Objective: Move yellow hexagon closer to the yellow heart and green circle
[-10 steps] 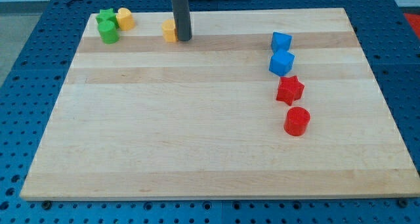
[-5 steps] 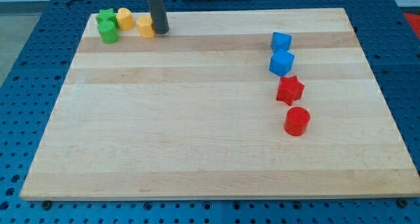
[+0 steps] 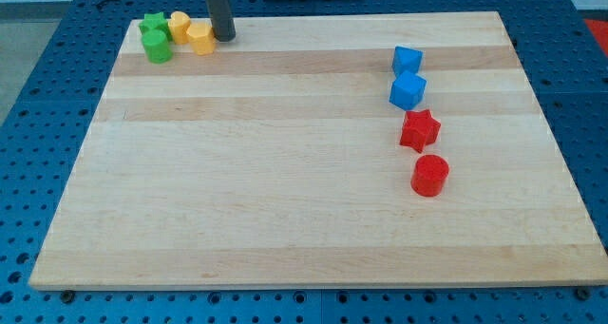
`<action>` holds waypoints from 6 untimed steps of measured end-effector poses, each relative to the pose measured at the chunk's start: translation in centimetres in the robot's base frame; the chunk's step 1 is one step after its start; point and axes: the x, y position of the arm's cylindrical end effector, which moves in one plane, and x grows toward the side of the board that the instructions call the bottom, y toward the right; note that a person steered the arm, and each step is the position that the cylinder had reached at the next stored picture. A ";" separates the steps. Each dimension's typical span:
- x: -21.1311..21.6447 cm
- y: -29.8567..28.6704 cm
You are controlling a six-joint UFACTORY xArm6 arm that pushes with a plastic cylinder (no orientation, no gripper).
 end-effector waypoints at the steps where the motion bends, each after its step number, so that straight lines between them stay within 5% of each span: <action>1: 0.0 -1.3; 6: 0.2 -2.8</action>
